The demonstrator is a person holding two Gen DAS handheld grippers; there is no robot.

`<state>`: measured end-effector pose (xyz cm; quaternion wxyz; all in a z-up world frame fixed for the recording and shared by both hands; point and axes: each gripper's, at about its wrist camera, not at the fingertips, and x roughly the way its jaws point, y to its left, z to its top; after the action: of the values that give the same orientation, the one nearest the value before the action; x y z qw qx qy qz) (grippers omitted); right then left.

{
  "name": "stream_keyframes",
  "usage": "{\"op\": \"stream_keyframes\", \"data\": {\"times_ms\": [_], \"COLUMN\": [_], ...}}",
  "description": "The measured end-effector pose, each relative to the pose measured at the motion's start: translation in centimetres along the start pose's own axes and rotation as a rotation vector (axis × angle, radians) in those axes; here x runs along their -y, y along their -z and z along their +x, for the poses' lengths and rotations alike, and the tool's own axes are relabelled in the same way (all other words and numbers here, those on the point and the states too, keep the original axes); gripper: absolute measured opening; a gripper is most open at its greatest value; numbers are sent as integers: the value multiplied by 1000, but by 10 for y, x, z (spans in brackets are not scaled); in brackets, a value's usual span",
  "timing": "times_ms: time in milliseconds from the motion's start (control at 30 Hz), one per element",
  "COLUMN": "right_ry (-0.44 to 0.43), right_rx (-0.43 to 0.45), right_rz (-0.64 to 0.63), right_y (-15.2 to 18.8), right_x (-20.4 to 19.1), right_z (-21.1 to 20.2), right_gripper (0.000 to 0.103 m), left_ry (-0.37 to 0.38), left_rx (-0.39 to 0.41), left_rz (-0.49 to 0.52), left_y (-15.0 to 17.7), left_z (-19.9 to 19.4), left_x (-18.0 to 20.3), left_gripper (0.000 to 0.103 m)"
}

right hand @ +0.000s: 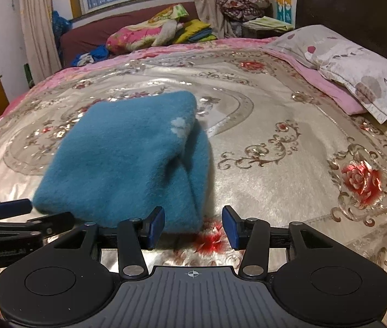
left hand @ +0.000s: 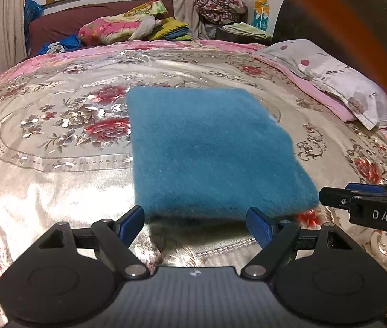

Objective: Fold small clothes

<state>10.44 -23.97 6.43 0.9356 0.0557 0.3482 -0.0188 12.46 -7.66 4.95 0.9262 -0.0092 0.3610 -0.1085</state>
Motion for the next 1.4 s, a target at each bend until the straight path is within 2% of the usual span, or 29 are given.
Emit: {"op": "stream_keyframes", "data": {"times_ms": [233,567,967,1400], "right_ry": [-8,-5,-10,-4], "right_rx": [-8,-28,-58,-45], "right_rz": [-6,-11,0,9], "right_y": [10,32,64,75], "right_x": [-5,-13,-20,-21], "right_z": [-15,-26,-39,-62], "right_gripper": [51,51,53,54], "left_ry": [3,-2,-7,-21], "left_rx": [-13,-47,-50,-32], "left_rz": [-3,-22,-9,20], "left_y": [13,35,57,67], "left_z": [-8,-16,-31,-51], "left_x": [2,4,11,20], "left_gripper": [87,87,88,88]}}
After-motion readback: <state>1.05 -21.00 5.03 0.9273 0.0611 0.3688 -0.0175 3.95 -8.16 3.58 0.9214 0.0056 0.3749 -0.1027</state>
